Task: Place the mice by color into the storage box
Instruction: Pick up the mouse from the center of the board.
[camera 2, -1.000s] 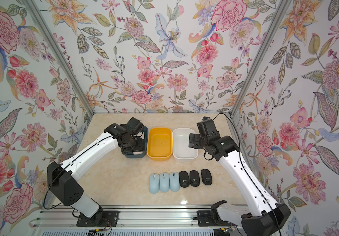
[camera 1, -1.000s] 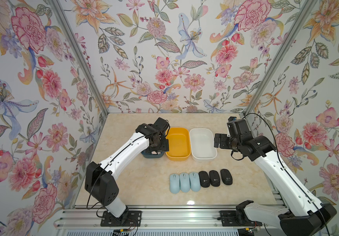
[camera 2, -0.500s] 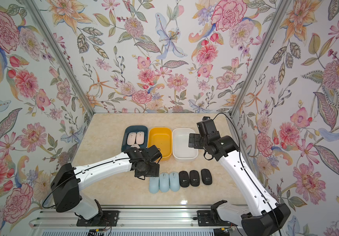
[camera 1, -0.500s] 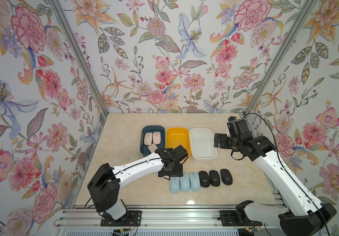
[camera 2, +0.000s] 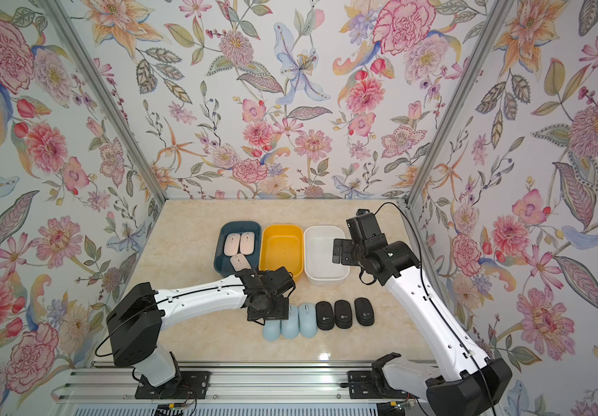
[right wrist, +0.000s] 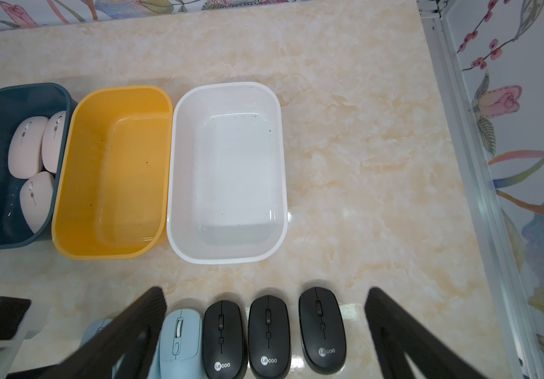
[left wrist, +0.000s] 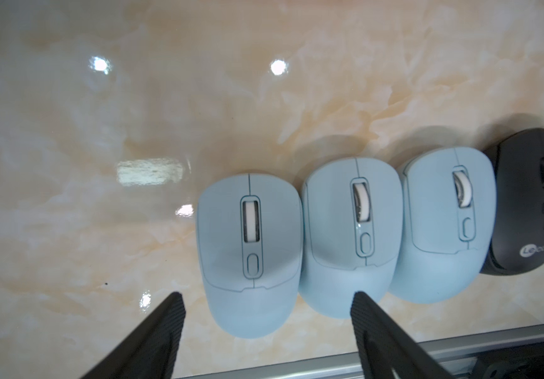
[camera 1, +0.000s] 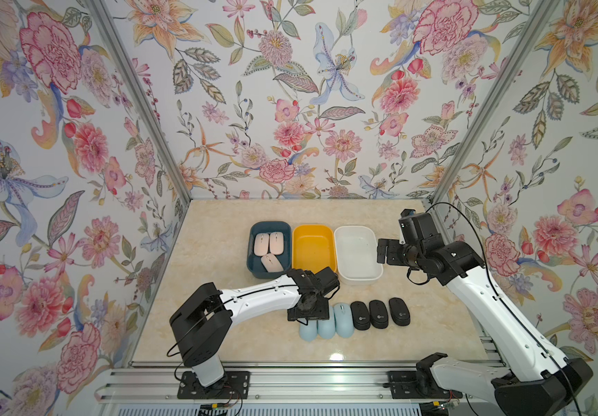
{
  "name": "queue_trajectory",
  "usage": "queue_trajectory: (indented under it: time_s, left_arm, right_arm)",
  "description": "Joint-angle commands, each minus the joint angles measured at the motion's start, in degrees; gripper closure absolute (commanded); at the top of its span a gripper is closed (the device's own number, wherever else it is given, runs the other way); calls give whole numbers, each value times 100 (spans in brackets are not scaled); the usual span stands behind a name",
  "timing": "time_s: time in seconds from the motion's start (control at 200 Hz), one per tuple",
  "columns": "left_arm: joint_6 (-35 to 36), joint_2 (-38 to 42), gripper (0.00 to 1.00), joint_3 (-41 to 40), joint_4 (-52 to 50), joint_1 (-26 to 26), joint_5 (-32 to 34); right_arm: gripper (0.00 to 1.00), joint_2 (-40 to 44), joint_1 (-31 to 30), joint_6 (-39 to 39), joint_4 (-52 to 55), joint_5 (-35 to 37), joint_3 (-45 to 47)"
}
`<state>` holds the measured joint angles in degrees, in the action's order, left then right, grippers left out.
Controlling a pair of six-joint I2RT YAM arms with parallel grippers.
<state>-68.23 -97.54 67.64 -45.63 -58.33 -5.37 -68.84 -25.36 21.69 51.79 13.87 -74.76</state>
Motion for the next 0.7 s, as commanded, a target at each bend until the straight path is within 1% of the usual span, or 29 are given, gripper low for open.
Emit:
queue_trajectory:
  time_s: [0.0,0.295,0.695]
  left_arm:
    - [-164,-86,18,-89,19,-89,-21]
    - [-211,-116,21,-227,21,-161,-91]
    - [-283,-196,22,-347,45,-228,-147]
  right_arm:
    - [1,86,-8,46,51,-48,90]
    - [1,20,-4,49,-5,-68,110]
    - [1,-110,-4,-50,-59,-66,93]
